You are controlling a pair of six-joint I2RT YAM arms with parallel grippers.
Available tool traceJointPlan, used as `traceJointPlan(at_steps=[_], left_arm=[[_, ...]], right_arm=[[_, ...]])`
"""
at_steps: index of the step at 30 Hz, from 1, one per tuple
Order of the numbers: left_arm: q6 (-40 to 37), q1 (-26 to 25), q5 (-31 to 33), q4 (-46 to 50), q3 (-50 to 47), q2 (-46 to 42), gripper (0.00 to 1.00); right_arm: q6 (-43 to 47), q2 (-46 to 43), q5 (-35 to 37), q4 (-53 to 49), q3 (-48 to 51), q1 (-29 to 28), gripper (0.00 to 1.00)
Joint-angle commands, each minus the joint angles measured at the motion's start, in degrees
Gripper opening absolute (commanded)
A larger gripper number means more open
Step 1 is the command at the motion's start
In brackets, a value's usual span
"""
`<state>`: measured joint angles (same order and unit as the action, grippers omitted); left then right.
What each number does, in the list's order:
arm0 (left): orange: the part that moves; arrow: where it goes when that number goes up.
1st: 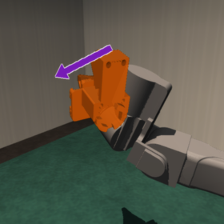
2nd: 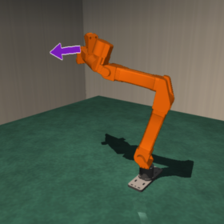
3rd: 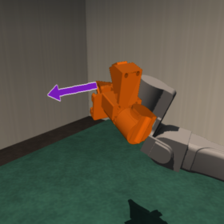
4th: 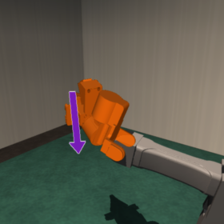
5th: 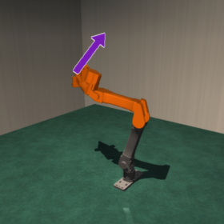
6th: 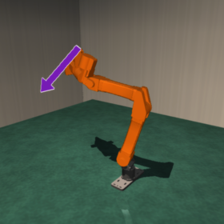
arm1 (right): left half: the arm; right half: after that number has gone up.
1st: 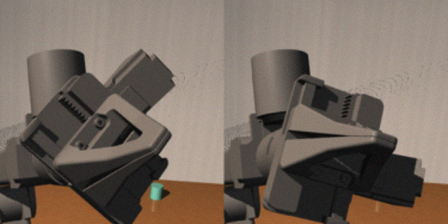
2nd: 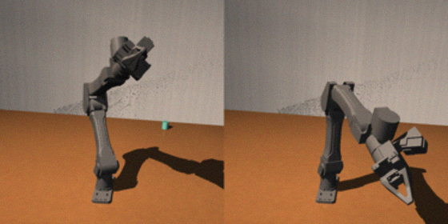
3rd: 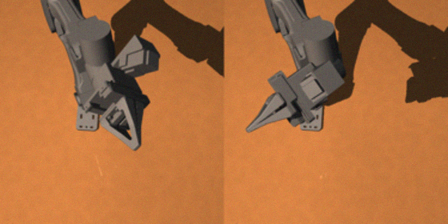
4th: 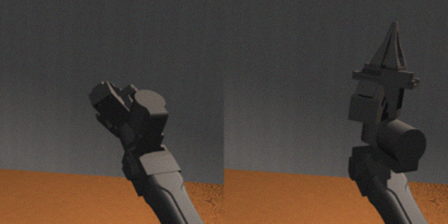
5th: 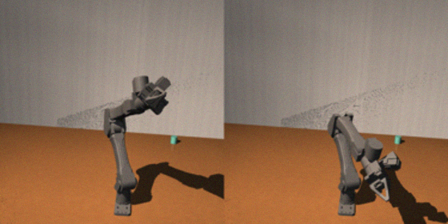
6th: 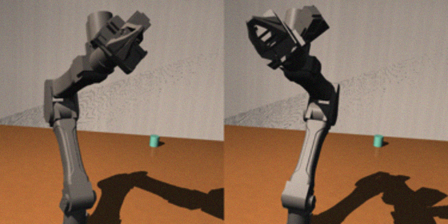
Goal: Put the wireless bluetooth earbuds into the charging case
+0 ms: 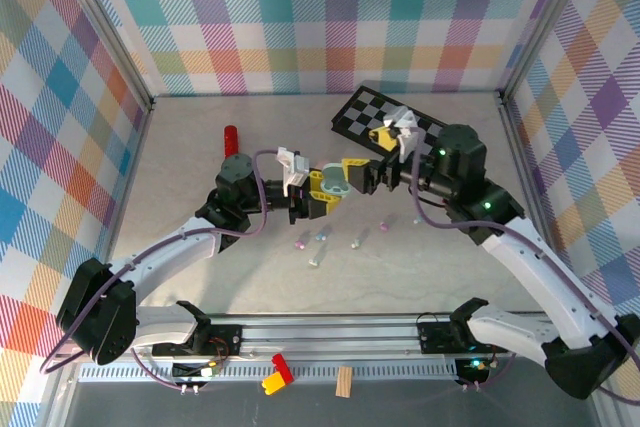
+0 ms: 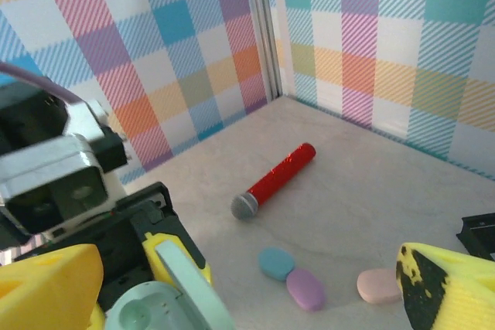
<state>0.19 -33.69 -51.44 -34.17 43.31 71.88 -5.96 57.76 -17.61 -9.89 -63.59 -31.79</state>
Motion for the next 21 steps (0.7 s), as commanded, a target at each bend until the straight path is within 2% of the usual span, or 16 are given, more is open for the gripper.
traceJointPlan(at_steps=[1,5,8,10,15,21], left_arm=[[2.03,1.72,-1.09,-7.63,-1.96,0.83,0.36],[5.11,3.08,-0.79,-12.92,-3.72,1.25,0.36],[5.85,3.72,-0.53,-14.33,-4.41,1.07,0.36],[6.59,4.15,-0.53,-15.45,-4.79,0.99,0.36],[7.28,5.04,-0.46,-16.32,-5.16,0.90,0.36],[8.05,5.72,0.28,-18.21,-5.87,1.11,0.36]], right_arm=[[-10.73,-2.92,-2.78,3.43,4.29,5.31,0.96],[-20.32,-5.89,-0.41,0.10,10.79,13.66,0.93],[-23.44,-6.60,0.98,-3.82,15.66,17.49,0.89],[-24.23,-6.18,1.31,-5.84,18.54,18.76,0.87],[-24.35,-0.08,-2.99,-11.16,21.09,20.19,0.73],[-35.44,6.59,-10.50,-2.27,28.42,18.39,0.61]])
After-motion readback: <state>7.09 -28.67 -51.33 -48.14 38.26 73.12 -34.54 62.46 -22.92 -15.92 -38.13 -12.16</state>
